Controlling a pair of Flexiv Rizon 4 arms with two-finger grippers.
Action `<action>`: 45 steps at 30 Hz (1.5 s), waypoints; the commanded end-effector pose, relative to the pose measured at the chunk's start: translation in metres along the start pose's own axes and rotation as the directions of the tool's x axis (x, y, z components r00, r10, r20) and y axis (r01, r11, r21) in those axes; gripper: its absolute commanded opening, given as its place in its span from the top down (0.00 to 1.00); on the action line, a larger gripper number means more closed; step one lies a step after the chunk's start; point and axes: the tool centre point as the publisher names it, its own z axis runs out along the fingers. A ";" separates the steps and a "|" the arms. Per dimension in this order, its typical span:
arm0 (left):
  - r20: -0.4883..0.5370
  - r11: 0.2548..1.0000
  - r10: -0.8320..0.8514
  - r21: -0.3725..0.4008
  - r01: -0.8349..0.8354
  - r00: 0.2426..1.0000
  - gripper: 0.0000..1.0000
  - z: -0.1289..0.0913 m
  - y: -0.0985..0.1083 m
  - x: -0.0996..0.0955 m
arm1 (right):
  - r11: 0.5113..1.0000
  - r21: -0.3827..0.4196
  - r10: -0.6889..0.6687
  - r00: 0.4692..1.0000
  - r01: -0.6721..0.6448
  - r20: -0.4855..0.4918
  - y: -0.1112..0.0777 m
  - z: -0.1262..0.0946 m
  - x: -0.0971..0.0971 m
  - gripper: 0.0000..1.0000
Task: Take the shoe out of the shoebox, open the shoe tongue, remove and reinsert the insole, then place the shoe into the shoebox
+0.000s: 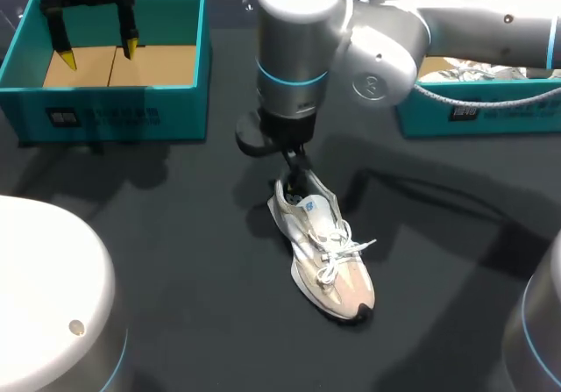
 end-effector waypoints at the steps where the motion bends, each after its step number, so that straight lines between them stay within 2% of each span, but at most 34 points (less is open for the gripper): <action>1: 0.000 1.000 0.000 -0.002 0.000 1.000 0.00 0.000 0.000 0.001 | 1.000 -0.009 0.000 1.000 0.000 0.001 0.000 0.007 0.002 0.16; 5: 0.000 1.000 0.000 -0.002 0.000 1.000 0.00 0.000 0.000 0.001 | 1.000 -0.010 -0.002 1.000 0.002 -0.007 0.002 0.013 0.001 0.21; 13: 0.000 1.000 0.000 -0.002 0.000 1.000 0.00 0.000 0.000 0.001 | 1.000 0.008 -0.013 1.000 0.013 -0.026 0.004 0.021 -0.002 0.21; 23: 0.000 1.000 0.000 -0.002 0.000 1.000 0.00 0.000 0.000 0.001 | 1.000 -0.006 0.007 0.999 -0.007 -0.041 -0.005 0.031 0.004 0.33; 32: 0.000 1.000 0.000 -0.002 0.000 1.000 0.00 0.000 0.000 0.001 | 1.000 -0.016 0.005 0.999 -0.005 -0.037 -0.008 0.036 0.007 0.35; 34: 0.000 1.000 0.000 -0.002 0.000 1.000 0.00 0.000 0.000 0.001 | 1.000 -0.017 0.003 0.999 -0.004 -0.038 -0.008 0.037 0.007 0.39; 35: 0.000 1.000 0.000 -0.002 0.000 1.000 0.00 0.000 0.000 0.001 | 1.000 -0.017 0.002 0.999 -0.003 -0.039 -0.008 0.037 0.007 0.51; 36: 0.000 1.000 0.000 -0.002 0.000 1.000 0.00 0.000 0.000 0.001 | 1.000 -0.018 0.001 0.999 -0.002 -0.039 -0.008 0.037 0.007 0.57; 37: 0.000 1.000 0.000 -0.002 0.000 1.000 0.00 0.000 0.000 0.001 | 1.000 -0.020 0.000 0.999 -0.001 -0.038 -0.007 0.037 0.007 0.67; 38: 0.000 1.000 0.000 -0.002 0.000 1.000 0.00 0.000 0.000 0.001 | 1.000 -0.022 -0.001 0.999 0.001 -0.034 -0.007 0.037 0.007 0.81; 39: 0.000 1.000 0.000 -0.002 0.000 1.000 0.00 0.000 0.000 0.001 | 1.000 -0.025 -0.004 1.000 0.003 -0.030 -0.006 0.037 0.007 1.00; 45: 0.000 1.000 0.000 -0.002 0.000 1.000 0.00 0.000 0.000 0.001 | 1.000 -0.022 -0.011 1.000 0.010 -0.012 -0.002 0.031 0.007 1.00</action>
